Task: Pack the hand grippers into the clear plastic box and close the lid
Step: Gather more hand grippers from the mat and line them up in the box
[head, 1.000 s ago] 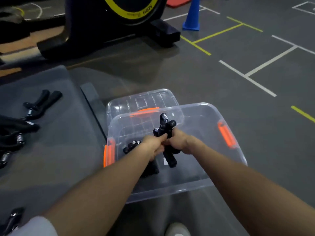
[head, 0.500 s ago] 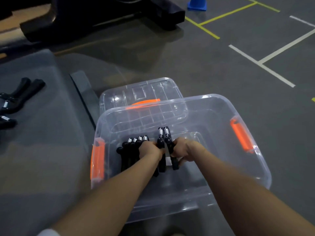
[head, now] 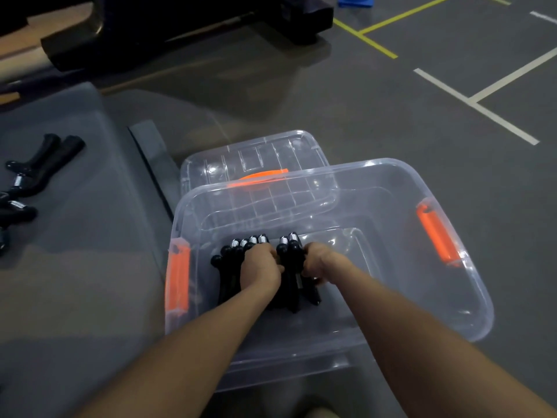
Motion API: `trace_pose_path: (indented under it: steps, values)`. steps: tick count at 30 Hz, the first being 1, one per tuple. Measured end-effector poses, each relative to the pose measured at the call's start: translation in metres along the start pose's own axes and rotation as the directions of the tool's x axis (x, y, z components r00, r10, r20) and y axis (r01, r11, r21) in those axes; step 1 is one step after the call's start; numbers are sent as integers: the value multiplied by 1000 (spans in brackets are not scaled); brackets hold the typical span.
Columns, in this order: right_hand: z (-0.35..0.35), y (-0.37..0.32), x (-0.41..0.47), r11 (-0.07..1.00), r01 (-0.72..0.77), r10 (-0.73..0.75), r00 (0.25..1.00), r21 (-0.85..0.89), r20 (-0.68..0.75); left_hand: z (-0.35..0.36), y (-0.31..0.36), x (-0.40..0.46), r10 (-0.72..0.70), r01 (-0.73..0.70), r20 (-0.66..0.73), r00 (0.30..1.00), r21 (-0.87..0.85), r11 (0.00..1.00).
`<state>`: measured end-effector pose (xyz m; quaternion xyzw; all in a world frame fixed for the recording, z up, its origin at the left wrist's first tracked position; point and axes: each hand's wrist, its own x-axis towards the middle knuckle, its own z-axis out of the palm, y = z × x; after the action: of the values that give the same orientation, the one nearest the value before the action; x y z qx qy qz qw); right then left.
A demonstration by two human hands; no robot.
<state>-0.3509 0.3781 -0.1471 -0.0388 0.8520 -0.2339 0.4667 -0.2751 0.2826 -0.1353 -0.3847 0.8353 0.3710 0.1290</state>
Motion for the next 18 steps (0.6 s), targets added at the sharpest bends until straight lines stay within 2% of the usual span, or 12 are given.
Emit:
trace_pose_path:
  steps: [3, 7, 18]
  values:
    - [5, -5, -2, 999, 18, -18, 1000, -27, -12, -12, -13, -8, 148, -149, 18, 989, 202, 968]
    - [16, -9, -7, 997, 67, -69, 997, 48, 41, -31, -26, -12, 377, -338, 15, 926, 474, 813]
    - [27, -3, -8, 991, 121, -123, 992, 61, 34, -37, -33, -7, 383, -383, 92, 919, 441, 812]
